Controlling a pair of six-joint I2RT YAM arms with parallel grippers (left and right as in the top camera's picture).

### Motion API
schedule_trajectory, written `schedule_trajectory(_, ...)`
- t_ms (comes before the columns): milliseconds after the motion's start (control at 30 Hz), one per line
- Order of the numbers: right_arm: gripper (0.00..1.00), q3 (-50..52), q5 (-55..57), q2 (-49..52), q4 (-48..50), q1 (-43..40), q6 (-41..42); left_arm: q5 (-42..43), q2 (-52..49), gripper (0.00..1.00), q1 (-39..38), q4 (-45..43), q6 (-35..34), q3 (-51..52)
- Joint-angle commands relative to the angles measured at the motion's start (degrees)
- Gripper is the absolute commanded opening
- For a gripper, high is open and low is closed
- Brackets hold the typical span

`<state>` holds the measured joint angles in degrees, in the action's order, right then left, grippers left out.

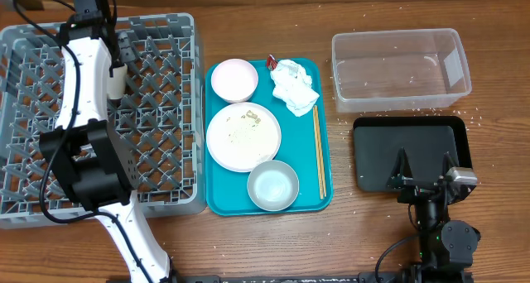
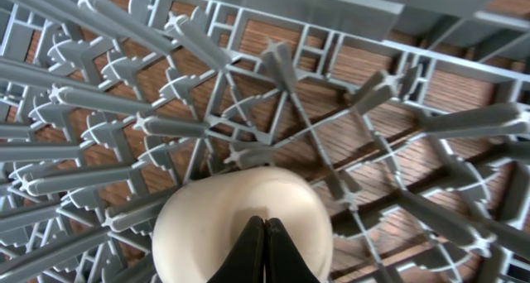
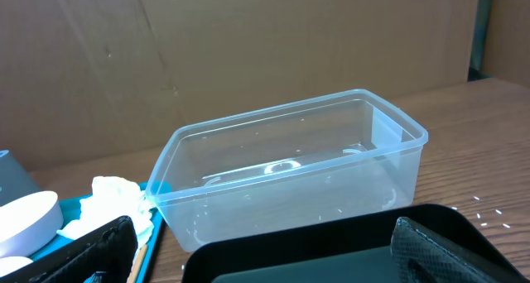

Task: Sort waste into correct bins and load items into the dishwasher
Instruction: 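Turn the cup upside down and lower it onto the rack, then open the left gripper and release the cup on the rack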

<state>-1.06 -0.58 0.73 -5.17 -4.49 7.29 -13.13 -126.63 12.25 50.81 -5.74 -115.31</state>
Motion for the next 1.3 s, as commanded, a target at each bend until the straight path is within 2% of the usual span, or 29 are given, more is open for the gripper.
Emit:
schedule_trajectory(0,1.0,0.59,0.5,-0.57,0.35,-0.2,-0.07,-0.33,-0.61,0.04,0.22,0.31,0.83,0.63)
schedule_trajectory(233,1.0,0.61,0.5,-0.57,0.33,-0.2,-0.07,-2.58,-0.66,0.04,0.46,0.92,0.42,2.49)
schedule_trajectory(567,1.0,0.61,0.5,-0.57,0.33,-0.2,-0.07,-12.55,2.49,0.04,1.09,6.43,-9.9,0.0)
schedule_trajectory(867,1.0,0.59,0.5,-0.57,0.35,-0.2,-0.07,-12.15,11.37,0.04,1.25,8.44,-14.03,-0.37)
schedule_trajectory(1033,1.0,0.59,0.5,-0.57,0.33,-0.2,-0.07,-2.73,15.12,0.04,1.25,6.82,-13.03,-0.37)
schedule_trajectory(1133,1.0,0.61,0.5,-0.57,0.33,-0.2,-0.07,6.91,13.75,0.06,1.25,3.21,-6.45,-0.35)
schedule_trajectory(1267,1.0,0.59,0.5,-0.57,0.33,-0.2,-0.07,8.04,10.05,0.07,1.31,2.56,-6.12,-0.35)
